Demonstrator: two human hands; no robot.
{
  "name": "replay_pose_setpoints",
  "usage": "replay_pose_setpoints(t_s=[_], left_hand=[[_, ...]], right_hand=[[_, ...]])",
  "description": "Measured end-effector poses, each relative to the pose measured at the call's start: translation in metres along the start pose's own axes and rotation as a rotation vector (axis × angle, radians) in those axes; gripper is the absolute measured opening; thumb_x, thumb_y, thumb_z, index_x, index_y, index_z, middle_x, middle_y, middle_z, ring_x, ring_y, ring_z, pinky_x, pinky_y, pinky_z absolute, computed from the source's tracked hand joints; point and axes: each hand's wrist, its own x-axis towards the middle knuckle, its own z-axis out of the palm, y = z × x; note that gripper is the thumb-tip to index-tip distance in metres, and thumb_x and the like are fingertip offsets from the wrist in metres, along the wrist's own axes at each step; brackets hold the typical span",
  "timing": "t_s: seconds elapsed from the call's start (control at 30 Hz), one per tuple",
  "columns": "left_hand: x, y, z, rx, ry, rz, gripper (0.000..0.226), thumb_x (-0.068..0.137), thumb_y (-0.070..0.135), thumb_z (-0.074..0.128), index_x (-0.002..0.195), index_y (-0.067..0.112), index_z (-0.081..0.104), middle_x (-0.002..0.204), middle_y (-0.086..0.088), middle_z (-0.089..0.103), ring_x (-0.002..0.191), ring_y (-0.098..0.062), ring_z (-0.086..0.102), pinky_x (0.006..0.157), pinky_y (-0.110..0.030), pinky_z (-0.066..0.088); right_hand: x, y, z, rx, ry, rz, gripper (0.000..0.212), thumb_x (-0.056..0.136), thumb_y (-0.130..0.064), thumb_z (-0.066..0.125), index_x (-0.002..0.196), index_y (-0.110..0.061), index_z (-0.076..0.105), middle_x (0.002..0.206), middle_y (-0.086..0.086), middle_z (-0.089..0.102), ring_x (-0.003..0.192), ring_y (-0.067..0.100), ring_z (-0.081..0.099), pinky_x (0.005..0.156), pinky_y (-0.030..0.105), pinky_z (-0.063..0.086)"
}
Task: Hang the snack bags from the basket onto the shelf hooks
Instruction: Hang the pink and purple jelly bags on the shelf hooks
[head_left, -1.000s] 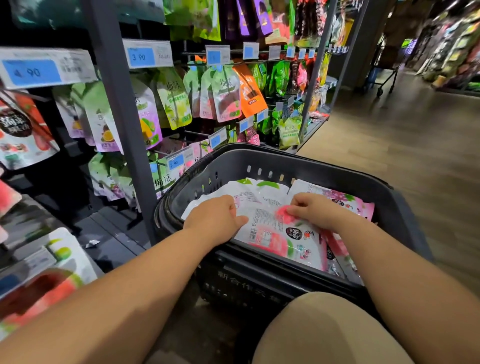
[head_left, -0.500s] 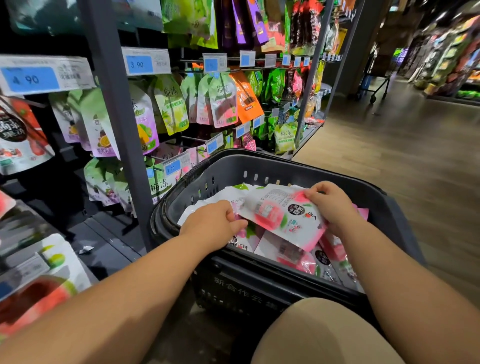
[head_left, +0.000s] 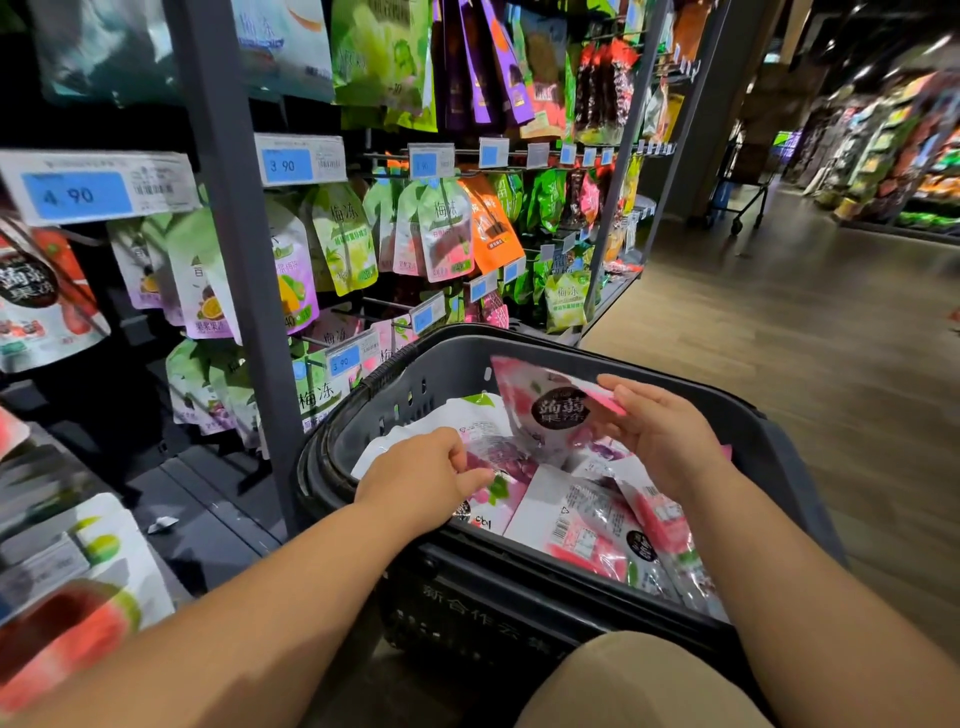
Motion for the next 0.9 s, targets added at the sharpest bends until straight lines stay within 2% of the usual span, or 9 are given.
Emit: replay_pose_setpoints(t_s=[0.1, 0.2, 0.27, 0.33, 0.43, 0.53, 0.67, 0.8, 0.9], left_hand=[[-0.001, 0.0, -0.002, -0.02, -0.005, 0.012, 0.034, 0.086, 0.058, 0.064, 0.08, 0.028, 0.051, 0.071, 0.013, 0.055, 0.072, -0.003, 0.049, 0.063, -0.029, 0.041], [-0.001, 0.001, -0.001, -0.019, -0.006, 0.012, 0.035, 0.085, 0.059, 0.064, 0.078, 0.028, 0.049, 0.07, 0.013, 0.055, 0.07, -0.006, 0.051, 0.062, -0.029, 0.041], [-0.001, 0.0, -0.001, -0.003, -0.005, 0.015, 0.036, 0.084, 0.06, 0.064, 0.078, 0.028, 0.049, 0.073, 0.01, 0.057, 0.073, -0.01, 0.054, 0.067, -0.031, 0.045], [-0.001, 0.0, -0.002, 0.005, -0.01, 0.015, 0.037, 0.084, 0.061, 0.064, 0.079, 0.028, 0.049, 0.074, 0.009, 0.058, 0.075, -0.011, 0.055, 0.07, -0.032, 0.046], [0.0, -0.001, -0.001, -0.007, -0.028, 0.008, 0.037, 0.083, 0.063, 0.064, 0.079, 0.029, 0.049, 0.074, 0.009, 0.057, 0.073, -0.012, 0.055, 0.066, -0.03, 0.045], [0.001, 0.0, -0.003, -0.02, -0.049, 0.006, 0.038, 0.081, 0.063, 0.065, 0.081, 0.029, 0.049, 0.075, 0.01, 0.057, 0.07, -0.01, 0.053, 0.062, -0.028, 0.041], [0.001, 0.002, -0.007, -0.076, -0.076, 0.016, 0.043, 0.076, 0.064, 0.071, 0.086, 0.026, 0.053, 0.074, 0.012, 0.059, 0.072, -0.009, 0.055, 0.072, -0.03, 0.047], [0.004, 0.0, -0.011, -0.209, -0.111, 0.003, 0.052, 0.067, 0.067, 0.076, 0.098, 0.031, 0.054, 0.084, 0.017, 0.064, 0.076, -0.001, 0.061, 0.078, -0.029, 0.05], [0.004, -0.002, -0.017, -0.421, -0.148, 0.007, 0.053, 0.066, 0.058, 0.082, 0.106, 0.031, 0.062, 0.09, 0.018, 0.072, 0.082, 0.001, 0.067, 0.081, -0.027, 0.053]], right_hand=[[-0.003, -0.002, 0.0, -0.046, -0.104, -0.034, 0.069, 0.068, -0.027, 0.086, 0.129, -0.006, 0.06, 0.113, 0.012, 0.072, 0.1, 0.022, 0.068, 0.096, 0.039, 0.052], [-0.006, -0.004, 0.009, -0.192, 0.057, -0.113, 0.043, 0.079, 0.011, 0.07, 0.118, -0.007, 0.067, 0.096, 0.007, 0.075, 0.073, 0.0, 0.071, 0.071, 0.019, 0.058], [-0.006, -0.005, 0.015, -0.347, 0.249, -0.221, 0.022, 0.085, 0.004, 0.067, 0.099, -0.012, 0.076, 0.072, -0.002, 0.072, 0.051, -0.004, 0.061, 0.052, 0.014, 0.048], [-0.004, -0.004, 0.016, -0.49, 0.36, -0.309, 0.007, 0.084, -0.016, 0.075, 0.081, -0.022, 0.078, 0.064, -0.012, 0.068, 0.058, -0.001, 0.06, 0.058, 0.019, 0.043], [0.001, -0.004, 0.015, -0.729, 0.407, -0.476, 0.013, 0.08, -0.024, 0.08, 0.073, -0.014, 0.076, 0.072, 0.002, 0.059, 0.077, 0.022, 0.055, 0.067, 0.033, 0.04], [0.001, -0.01, 0.021, -0.535, 0.26, -0.462, 0.009, 0.087, -0.014, 0.072, 0.081, -0.02, 0.073, 0.088, 0.001, 0.064, 0.085, 0.014, 0.058, 0.078, 0.032, 0.046], [0.0, -0.018, 0.032, -0.224, 0.124, -0.37, 0.014, 0.097, -0.013, 0.06, 0.092, -0.025, 0.065, 0.082, -0.007, 0.07, 0.074, 0.01, 0.067, 0.067, 0.026, 0.056], [0.0, -0.024, 0.053, -0.047, 0.042, -0.338, 0.01, 0.098, -0.015, 0.057, 0.095, -0.022, 0.065, 0.085, -0.004, 0.073, 0.079, 0.016, 0.068, 0.072, 0.034, 0.057], [-0.001, -0.022, 0.072, 0.054, -0.039, -0.241, 0.009, 0.098, -0.018, 0.057, 0.101, -0.014, 0.065, 0.098, 0.015, 0.069, 0.088, 0.03, 0.063, 0.084, 0.054, 0.052]])
